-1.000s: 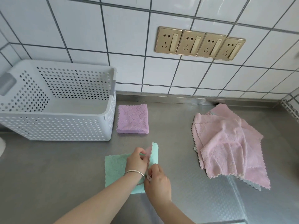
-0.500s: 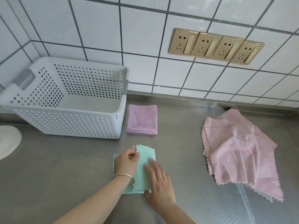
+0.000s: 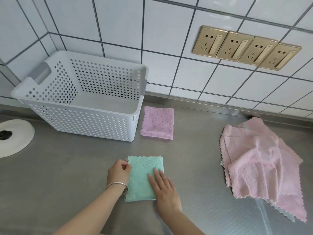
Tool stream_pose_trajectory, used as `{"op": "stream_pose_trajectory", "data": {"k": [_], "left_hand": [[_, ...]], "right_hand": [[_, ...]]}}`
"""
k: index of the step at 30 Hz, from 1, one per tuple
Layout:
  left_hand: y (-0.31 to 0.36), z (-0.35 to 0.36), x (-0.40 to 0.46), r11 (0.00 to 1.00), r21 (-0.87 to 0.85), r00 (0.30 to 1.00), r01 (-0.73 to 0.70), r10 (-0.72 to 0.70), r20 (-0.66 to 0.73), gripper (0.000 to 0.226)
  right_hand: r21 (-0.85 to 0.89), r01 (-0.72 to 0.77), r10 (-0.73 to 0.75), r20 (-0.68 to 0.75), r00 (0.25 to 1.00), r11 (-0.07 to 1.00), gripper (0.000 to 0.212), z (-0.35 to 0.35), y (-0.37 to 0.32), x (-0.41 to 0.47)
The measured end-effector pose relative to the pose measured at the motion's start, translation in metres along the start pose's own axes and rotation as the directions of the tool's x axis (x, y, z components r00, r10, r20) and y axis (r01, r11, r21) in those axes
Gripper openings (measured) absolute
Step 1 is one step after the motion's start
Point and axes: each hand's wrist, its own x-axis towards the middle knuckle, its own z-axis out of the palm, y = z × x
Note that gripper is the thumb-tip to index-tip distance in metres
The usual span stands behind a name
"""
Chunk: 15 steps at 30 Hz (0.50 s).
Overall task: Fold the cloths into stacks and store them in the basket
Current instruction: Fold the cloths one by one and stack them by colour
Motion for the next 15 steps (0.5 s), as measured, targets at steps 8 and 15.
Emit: {"op": "stream_pose_trajectory", "data": {"k": [8, 15], "left_hand": [[-0.002, 0.005, -0.004, 0.998, -0.028, 0.995, -0.05, 0.048, -0.089, 0.009], [-0.012, 0.011, 0.008, 0.996, -0.075, 0.996, 0.051, -0.057, -0.075, 0.006]], "right_hand": [[0.007, -0.052, 0.052, 0.016, 0.999, 0.999, 0.089, 0.015, 0.001, -0.007], [0.061, -0.041, 0.04, 0.023, 0.999, 0.997, 0.089, 0.009, -0.005, -0.004]]}}
